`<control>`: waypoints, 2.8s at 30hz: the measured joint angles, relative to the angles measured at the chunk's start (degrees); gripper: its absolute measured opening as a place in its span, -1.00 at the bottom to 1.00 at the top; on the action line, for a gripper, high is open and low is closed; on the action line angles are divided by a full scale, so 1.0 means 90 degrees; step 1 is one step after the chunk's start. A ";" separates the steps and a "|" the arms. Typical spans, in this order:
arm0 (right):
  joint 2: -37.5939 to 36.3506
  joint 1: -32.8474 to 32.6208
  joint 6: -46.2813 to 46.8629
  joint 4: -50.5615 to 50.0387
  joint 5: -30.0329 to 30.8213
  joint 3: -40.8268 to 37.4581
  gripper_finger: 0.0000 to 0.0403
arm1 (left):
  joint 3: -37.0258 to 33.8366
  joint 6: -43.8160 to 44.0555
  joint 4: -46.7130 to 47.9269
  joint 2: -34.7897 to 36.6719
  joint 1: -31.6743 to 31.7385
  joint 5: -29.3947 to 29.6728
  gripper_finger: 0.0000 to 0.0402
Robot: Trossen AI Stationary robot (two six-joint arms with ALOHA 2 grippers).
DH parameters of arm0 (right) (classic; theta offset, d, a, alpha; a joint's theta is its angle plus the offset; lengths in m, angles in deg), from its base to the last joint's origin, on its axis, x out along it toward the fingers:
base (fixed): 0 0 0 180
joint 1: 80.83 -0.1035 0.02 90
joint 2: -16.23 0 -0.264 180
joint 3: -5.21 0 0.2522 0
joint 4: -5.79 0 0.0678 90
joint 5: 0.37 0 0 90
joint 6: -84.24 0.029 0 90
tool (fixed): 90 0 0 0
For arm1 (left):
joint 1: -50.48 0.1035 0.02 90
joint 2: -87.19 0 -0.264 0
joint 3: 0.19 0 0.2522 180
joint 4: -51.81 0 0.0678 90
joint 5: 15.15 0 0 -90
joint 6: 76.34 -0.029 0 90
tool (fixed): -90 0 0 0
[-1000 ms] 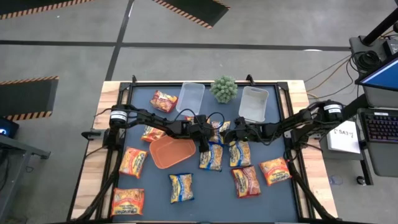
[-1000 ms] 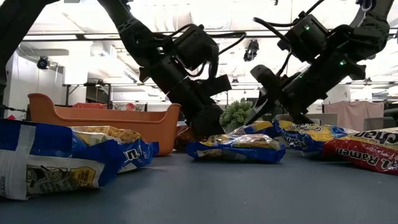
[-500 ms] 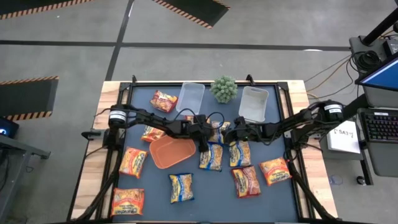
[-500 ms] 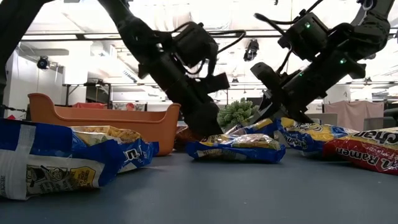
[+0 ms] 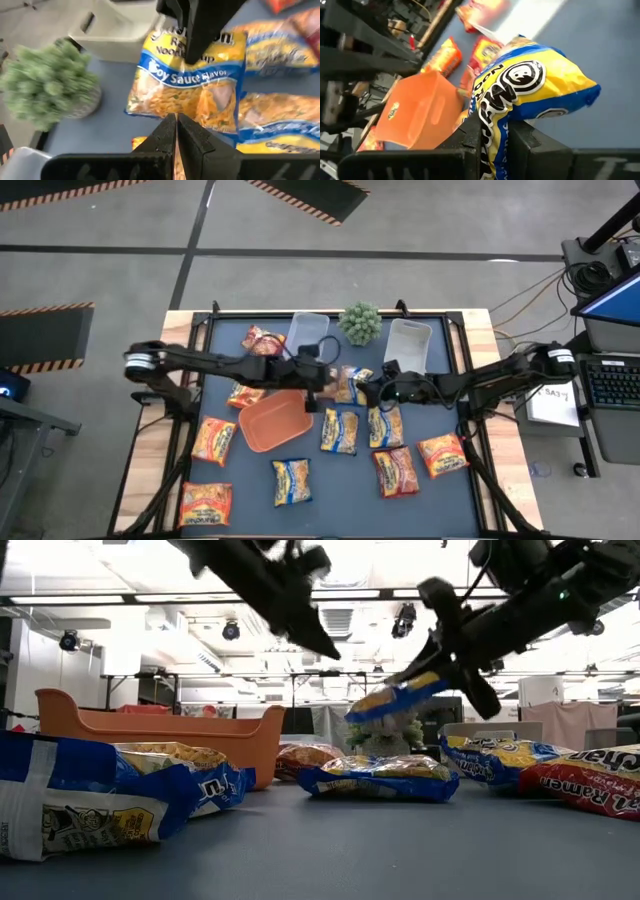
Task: Sort Maruchan noodles
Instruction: Put the blue noodle pack into the orange bin
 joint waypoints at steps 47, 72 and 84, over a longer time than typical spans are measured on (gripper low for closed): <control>0.5271 -0.1767 -0.4423 -0.0032 0.5066 0.5942 -0.78 | -0.3402 0.4153 0.0336 0.4416 -0.2061 0.0027 -1.00; 0.5600 -0.1720 -0.4103 -0.0050 0.4350 0.5957 -0.41 | -0.3818 0.4715 -0.0068 0.2621 -0.2077 0.1392 -1.00; 0.5193 -0.1751 -0.4657 -0.0627 0.4026 0.6054 -0.18 | -0.3810 0.4613 0.0007 0.2533 -0.2077 0.1299 -1.00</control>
